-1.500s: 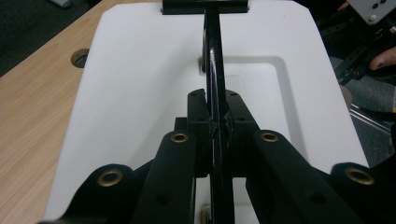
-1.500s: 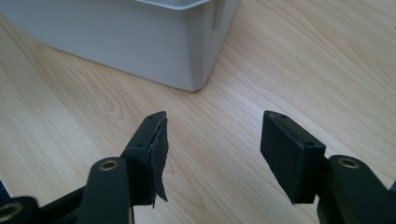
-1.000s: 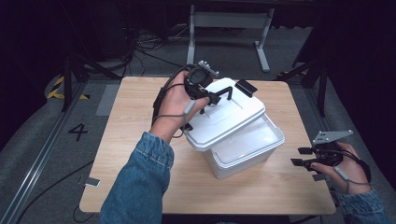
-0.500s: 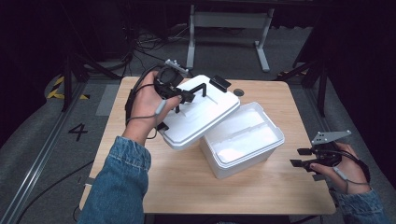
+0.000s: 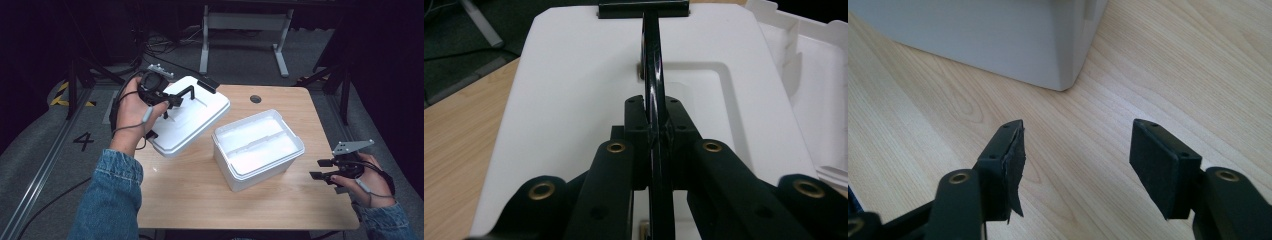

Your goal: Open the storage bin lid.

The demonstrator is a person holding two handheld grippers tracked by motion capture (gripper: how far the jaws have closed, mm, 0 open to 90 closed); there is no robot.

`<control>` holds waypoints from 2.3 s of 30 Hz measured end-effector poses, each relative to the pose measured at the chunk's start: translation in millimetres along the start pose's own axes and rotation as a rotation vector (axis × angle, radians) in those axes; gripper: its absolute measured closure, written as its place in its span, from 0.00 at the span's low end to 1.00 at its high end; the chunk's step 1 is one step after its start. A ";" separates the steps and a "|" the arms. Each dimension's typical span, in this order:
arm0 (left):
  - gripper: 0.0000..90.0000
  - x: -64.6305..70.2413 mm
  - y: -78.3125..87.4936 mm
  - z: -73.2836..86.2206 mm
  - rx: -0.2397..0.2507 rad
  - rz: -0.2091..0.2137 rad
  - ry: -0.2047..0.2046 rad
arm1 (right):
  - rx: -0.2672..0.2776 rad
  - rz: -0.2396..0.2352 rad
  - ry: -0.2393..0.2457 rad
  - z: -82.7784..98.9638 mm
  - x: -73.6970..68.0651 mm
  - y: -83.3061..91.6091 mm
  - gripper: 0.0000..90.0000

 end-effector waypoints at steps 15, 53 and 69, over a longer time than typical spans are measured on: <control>0.93 -33.1 -7.8 17.8 -0.020 -0.080 0.047 | -0.002 0.000 0.001 0.1 0.0 -0.6 0.44; 0.93 -66.1 -90.7 122.7 -0.061 0.014 0.229 | -0.016 0.000 0.008 0.4 -0.6 -5.4 0.44; 0.93 -61.6 -114.3 145.3 -0.078 0.083 0.278 | -0.024 -0.003 0.008 1.0 -1.0 -8.5 0.44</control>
Point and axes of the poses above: each handheld gripper's, and its own axes: y roughly backward along the jaws, z roughly out of its underside, x roughly to its right, the point moved 6 cm from there along -y, roughly forward along the jaws, and after that the axes turned 3 degrees about -z, right-handed, at the moved point
